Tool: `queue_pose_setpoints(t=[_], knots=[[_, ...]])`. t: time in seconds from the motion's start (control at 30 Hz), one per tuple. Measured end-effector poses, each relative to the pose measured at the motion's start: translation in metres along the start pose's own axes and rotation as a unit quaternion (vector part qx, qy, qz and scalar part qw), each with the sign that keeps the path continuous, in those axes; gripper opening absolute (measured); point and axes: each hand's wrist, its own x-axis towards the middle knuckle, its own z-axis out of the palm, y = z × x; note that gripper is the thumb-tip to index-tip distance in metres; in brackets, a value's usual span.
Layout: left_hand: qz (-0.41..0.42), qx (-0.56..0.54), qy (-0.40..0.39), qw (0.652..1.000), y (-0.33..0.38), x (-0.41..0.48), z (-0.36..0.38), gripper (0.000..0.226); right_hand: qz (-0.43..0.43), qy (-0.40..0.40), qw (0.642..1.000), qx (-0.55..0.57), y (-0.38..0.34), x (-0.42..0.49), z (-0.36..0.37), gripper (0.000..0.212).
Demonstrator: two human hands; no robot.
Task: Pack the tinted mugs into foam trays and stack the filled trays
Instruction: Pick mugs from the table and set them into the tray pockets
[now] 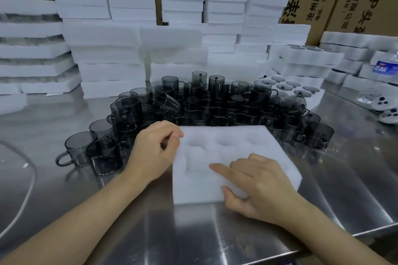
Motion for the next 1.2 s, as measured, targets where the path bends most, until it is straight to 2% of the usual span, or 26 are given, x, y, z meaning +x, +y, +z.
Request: queue_pose_setpoints(t=[0.1, 0.23, 0.4, 0.47, 0.53, 0.57, 0.67, 0.73, 0.83, 0.9, 0.97, 1.03, 1.13, 1.2], knots=[[-0.014, 0.019, 0.001, 1.000, -0.001, 0.001, 0.001, 0.039, 0.020, -0.002, 1.000, 0.010, 0.006, 0.010, 0.002, 0.038], [-0.051, 0.030, -0.013, 0.998, -0.004, 0.003, -0.001, 0.032, 0.024, -0.017, 0.999, 0.015, 0.007, 0.018, 0.008, 0.040], [-0.056, 0.049, -0.027, 0.997, -0.007, 0.002, -0.001, 0.022, 0.049, -0.014, 0.998, 0.035, 0.007, 0.018, 0.008, 0.041], [-0.054, 0.056, -0.033, 0.996, -0.006, 0.002, -0.001, 0.021, 0.075, -0.033, 0.995, 0.064, 0.004, 0.020, 0.004, 0.040], [-0.051, 0.065, -0.042, 0.996, -0.004, 0.003, -0.002, 0.028, 0.137, -0.052, 0.980, 0.135, 0.004, 0.027, -0.004, 0.036], [-0.050, 0.072, -0.048, 0.995, -0.003, 0.003, -0.002, 0.032, 0.165, -0.038, 0.972, 0.163, 0.007, 0.034, -0.008, 0.037], [-0.053, 0.101, -0.055, 0.992, 0.001, 0.006, -0.003, 0.035, 0.235, 0.104, 0.949, 0.181, 0.024, 0.067, -0.011, 0.028], [-0.058, 0.122, -0.058, 0.989, 0.004, 0.008, -0.002, 0.036, 0.258, 0.130, 0.941, 0.175, 0.035, 0.097, -0.001, 0.032], [-0.052, 0.143, -0.066, 0.986, 0.007, 0.010, -0.002, 0.042, 0.221, 0.001, 0.966, 0.133, 0.046, 0.145, 0.032, 0.040], [-0.046, 0.150, -0.071, 0.985, 0.007, 0.010, -0.003, 0.053, 0.200, -0.086, 0.970, 0.107, 0.049, 0.172, 0.055, 0.045], [-0.046, 0.153, -0.071, 0.985, 0.007, 0.010, -0.003, 0.057, 0.197, -0.135, 0.967, 0.085, 0.050, 0.189, 0.074, 0.049], [-0.041, 0.153, -0.070, 0.985, 0.007, 0.009, -0.003, 0.056, 0.203, -0.139, 0.966, 0.079, 0.050, 0.195, 0.086, 0.053], [-0.035, 0.155, -0.071, 0.985, 0.006, 0.010, -0.002, 0.054, 0.168, -0.111, 0.978, 0.052, 0.047, 0.194, 0.096, 0.056], [-0.033, 0.153, -0.068, 0.985, 0.005, 0.011, -0.001, 0.052, 0.143, -0.103, 0.984, 0.026, 0.047, 0.193, 0.100, 0.049]])
